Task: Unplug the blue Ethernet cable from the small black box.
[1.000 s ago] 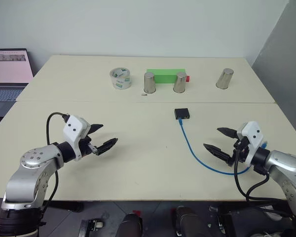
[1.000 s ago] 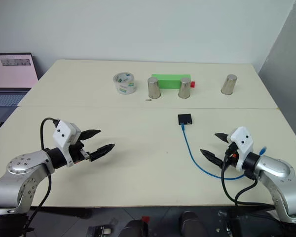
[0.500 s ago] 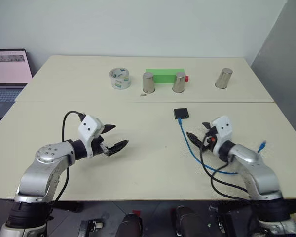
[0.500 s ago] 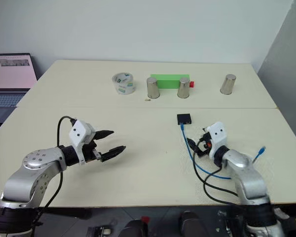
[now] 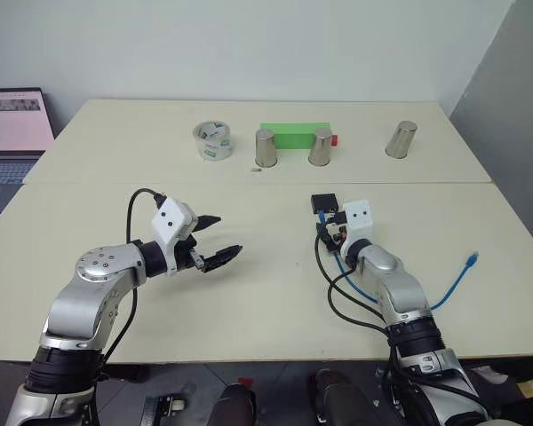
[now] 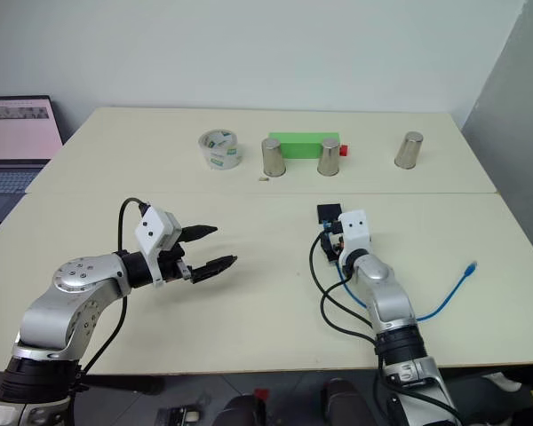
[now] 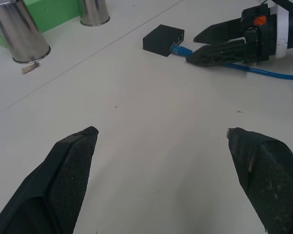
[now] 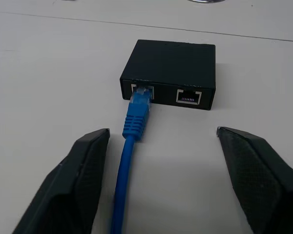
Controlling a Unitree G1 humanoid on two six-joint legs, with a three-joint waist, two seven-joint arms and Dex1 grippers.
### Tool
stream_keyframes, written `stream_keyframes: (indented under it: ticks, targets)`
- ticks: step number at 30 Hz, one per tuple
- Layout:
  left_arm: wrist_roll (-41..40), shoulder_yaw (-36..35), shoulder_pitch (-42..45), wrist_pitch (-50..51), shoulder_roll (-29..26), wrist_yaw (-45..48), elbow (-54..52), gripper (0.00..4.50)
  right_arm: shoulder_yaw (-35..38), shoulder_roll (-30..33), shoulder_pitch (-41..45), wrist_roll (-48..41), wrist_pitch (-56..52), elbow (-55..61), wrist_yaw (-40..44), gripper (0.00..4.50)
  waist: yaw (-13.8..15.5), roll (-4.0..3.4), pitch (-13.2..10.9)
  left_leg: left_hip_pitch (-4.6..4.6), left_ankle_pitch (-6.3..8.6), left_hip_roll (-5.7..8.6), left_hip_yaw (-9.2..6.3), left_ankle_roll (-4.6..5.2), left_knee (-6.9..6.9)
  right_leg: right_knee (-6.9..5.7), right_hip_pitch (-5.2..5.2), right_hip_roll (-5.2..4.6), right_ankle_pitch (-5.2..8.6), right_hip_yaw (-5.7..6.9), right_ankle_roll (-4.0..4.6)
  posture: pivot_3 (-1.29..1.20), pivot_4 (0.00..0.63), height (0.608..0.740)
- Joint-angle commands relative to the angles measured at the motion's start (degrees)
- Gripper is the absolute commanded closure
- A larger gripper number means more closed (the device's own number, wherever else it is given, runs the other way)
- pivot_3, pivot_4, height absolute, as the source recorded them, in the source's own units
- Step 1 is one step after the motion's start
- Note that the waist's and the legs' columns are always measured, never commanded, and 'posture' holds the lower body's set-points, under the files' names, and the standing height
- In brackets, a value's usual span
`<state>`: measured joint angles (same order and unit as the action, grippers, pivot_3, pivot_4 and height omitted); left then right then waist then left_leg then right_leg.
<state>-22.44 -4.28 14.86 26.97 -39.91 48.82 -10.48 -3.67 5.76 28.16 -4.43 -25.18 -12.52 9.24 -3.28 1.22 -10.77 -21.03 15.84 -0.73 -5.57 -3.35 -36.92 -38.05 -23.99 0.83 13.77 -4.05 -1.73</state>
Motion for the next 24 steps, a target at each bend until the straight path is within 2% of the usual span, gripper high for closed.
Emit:
stream_keyframes:
  ticks: [1, 8, 11, 15, 19, 24]
  targets:
    - [-0.08, -1.06, -0.08, -1.12, 0.34, -0.60, -1.06, 0.00, -1.60, -0.42, 0.83, 1.89, 0.96, -0.84, -0.04, 2.00, -0.01, 0.00, 0.00, 0.00, 0.00, 0.00, 0.00, 0.00, 0.00, -0.01, 0.00, 0.00, 0.00, 0.00, 0.00, 0.00, 0.150, 0.740]
    - [-0.45, -1.08, -0.52, -0.86, 1.25, -1.29, -1.22, 0.00, -2.60, 0.88, 2.21, 4.19, 4.08, -2.56, 0.68, 3.71, -0.04, 0.00, 0.00, 0.02, 0.00, 0.00, 0.01, 0.00, -0.01, -0.04, 0.00, 0.00, 0.00, -0.01, 0.00, 0.00, 0.150, 0.740]
    - [-1.74, -1.86, -0.12, 0.72, 2.10, -1.87, -0.46, 0.00, -6.07, 5.85, 1.89, 7.23, 9.37, -1.45, 6.17, 4.39, 0.07, -0.01, 0.00, 0.02, 0.00, 0.01, 0.02, 0.00, -0.02, -0.03, 0.01, 0.00, -0.01, -0.02, -0.01, 0.00, 0.150, 0.740]
    - [-9.52, -5.40, 3.10, 8.05, 4.32, -2.01, 1.70, 0.00, -12.46, 17.26, 0.46, 13.88, 24.14, 0.97, 14.78, 4.42, 0.29, -0.01, -0.01, -0.05, 0.00, 0.08, 0.02, 0.01, -0.02, 0.05, 0.00, -0.04, 0.00, 0.00, -0.03, 0.00, 0.150, 0.740]
    - [-17.14, -6.55, 6.06, 16.21, 2.86, 2.38, 2.07, 0.00, -14.73, 24.98, 0.65, 17.30, 40.30, 1.30, 18.94, 4.42, -0.07, 0.00, -0.02, -0.12, 0.00, 0.06, 0.00, 0.01, -0.03, 0.05, -0.04, -0.03, 0.00, 0.03, -0.03, 0.00, 0.150, 0.740]
    - [-22.27, -4.78, 8.31, 22.61, -0.47, 8.99, 3.18, 0.00, -15.92, 29.62, 2.67, 18.02, 59.73, 1.31, 22.35, 4.43, -1.12, 0.02, -0.03, -0.04, 0.00, 0.03, 0.04, 0.01, -0.01, 0.02, -0.02, 0.00, 0.00, -0.01, -0.03, 0.00, 0.150, 0.740]
